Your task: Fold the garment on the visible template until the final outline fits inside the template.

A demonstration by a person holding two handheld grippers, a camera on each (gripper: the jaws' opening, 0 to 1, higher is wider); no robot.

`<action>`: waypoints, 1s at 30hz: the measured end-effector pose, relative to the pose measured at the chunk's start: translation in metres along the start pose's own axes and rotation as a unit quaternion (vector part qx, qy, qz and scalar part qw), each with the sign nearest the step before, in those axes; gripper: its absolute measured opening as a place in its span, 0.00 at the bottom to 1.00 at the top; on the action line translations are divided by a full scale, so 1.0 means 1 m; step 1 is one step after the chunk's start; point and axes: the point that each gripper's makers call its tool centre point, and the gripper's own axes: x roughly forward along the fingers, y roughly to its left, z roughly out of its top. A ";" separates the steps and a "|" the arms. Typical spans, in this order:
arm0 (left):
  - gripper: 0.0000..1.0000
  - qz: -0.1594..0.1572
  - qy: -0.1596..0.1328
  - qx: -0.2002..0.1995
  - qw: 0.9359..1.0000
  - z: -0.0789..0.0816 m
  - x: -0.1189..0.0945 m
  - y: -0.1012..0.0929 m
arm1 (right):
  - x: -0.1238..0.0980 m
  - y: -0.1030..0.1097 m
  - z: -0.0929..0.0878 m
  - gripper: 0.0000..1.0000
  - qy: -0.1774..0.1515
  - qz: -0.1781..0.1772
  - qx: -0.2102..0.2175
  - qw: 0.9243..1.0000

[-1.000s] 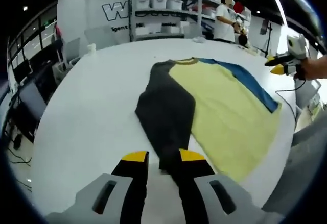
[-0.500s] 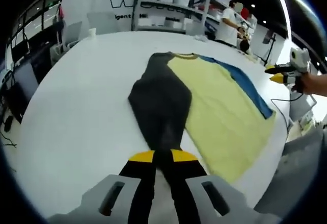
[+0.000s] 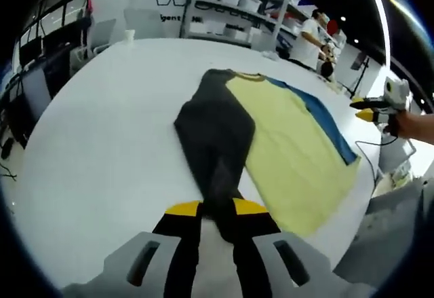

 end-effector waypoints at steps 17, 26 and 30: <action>0.01 0.009 -0.014 -0.010 1.000 0.009 -0.008 0.010 | -0.001 -0.001 -0.001 0.24 0.000 -0.001 0.001 1.000; 0.01 0.024 -0.034 -0.011 0.999 0.026 -0.026 0.034 | 0.000 0.000 0.000 0.23 0.001 0.001 -0.002 1.000; 0.01 0.036 -0.038 -0.008 0.999 0.031 -0.035 0.050 | 0.000 0.000 0.000 0.23 0.003 0.001 -0.004 1.000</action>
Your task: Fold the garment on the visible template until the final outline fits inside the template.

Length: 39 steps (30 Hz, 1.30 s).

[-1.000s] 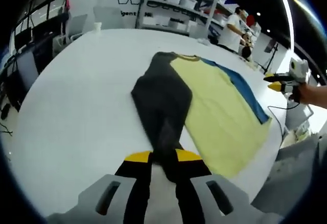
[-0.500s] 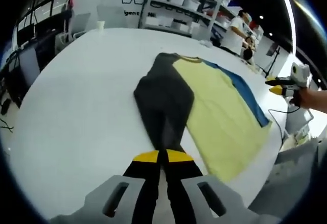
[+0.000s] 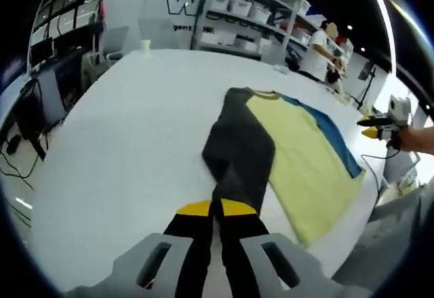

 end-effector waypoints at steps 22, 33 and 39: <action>0.01 0.052 0.023 0.013 0.998 0.011 0.000 0.086 | 0.000 -0.004 -0.003 0.23 0.011 -0.001 -0.003 1.000; 0.01 0.072 0.031 0.024 0.997 0.016 0.004 0.116 | -0.001 -0.006 -0.003 0.23 0.015 -0.005 -0.004 1.000; 0.01 0.078 0.033 0.029 0.996 0.020 -0.001 0.110 | 0.001 -0.005 -0.005 0.23 0.019 -0.004 -0.004 1.000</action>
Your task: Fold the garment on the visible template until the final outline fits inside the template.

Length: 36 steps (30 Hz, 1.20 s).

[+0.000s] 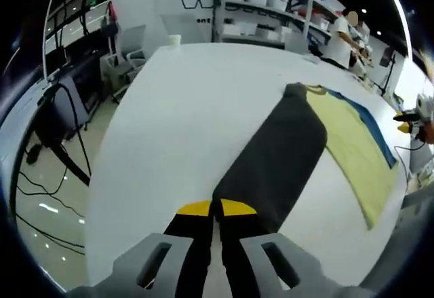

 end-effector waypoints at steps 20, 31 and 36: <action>0.01 0.024 0.007 0.031 0.999 0.023 0.000 0.030 | 0.010 0.008 0.002 0.25 0.006 0.013 -0.004 1.000; 0.01 0.034 0.014 0.068 0.997 0.037 0.015 0.052 | 0.013 0.008 0.004 0.25 0.009 0.015 -0.008 1.000; 0.01 0.040 0.018 0.084 0.995 0.047 0.021 0.063 | 0.015 0.008 0.005 0.25 0.010 0.016 -0.009 1.000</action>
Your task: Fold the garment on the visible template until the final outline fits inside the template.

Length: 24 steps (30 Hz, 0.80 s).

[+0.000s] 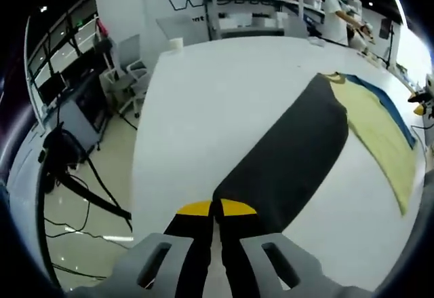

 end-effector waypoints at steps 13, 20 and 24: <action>0.01 0.010 0.006 0.024 1.000 0.018 0.020 0.019 | 0.003 0.004 0.000 0.25 0.004 0.003 0.000 1.000; 0.01 0.008 0.021 0.035 0.999 0.003 0.020 0.016 | 0.005 0.005 -0.001 0.25 0.005 0.004 0.001 1.000; 0.01 0.017 0.012 0.048 0.999 0.008 0.021 0.021 | 0.006 0.008 -0.001 0.25 0.006 0.007 0.000 1.000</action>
